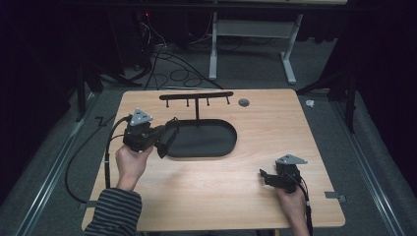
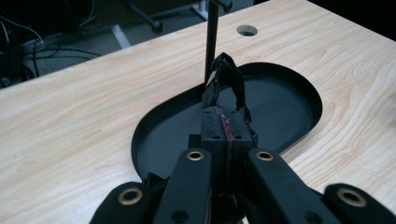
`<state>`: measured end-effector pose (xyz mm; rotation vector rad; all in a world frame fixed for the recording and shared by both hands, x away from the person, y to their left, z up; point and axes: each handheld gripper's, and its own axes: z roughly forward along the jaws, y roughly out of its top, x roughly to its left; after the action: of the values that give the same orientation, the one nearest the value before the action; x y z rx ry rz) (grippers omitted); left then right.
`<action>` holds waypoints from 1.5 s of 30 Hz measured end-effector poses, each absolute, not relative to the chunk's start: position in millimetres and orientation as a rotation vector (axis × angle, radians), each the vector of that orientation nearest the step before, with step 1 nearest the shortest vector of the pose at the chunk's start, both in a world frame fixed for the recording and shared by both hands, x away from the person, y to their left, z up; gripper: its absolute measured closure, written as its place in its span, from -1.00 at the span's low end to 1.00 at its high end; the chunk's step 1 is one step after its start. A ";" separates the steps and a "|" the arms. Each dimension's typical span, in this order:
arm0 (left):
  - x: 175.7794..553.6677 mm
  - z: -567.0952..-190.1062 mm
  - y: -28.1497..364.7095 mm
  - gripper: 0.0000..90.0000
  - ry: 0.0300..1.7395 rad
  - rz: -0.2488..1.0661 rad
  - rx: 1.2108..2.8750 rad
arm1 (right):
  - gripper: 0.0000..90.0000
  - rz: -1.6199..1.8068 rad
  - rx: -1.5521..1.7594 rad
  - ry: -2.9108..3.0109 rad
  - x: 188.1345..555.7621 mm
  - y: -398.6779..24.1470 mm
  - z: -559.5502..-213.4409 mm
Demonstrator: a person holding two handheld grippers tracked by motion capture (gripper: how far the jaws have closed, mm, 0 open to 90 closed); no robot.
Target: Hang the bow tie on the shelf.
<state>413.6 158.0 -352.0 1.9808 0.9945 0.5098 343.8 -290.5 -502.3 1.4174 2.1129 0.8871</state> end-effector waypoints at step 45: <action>451.1 -333.0 166.7 1.00 1.051 0.612 1.916 | -0.39 0.885 1.414 2.110 343.9 -290.1 -502.5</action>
<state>451.1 166.7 -333.0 1.9157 1.0510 0.6124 343.9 -290.1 -502.5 1.4143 2.1104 0.8849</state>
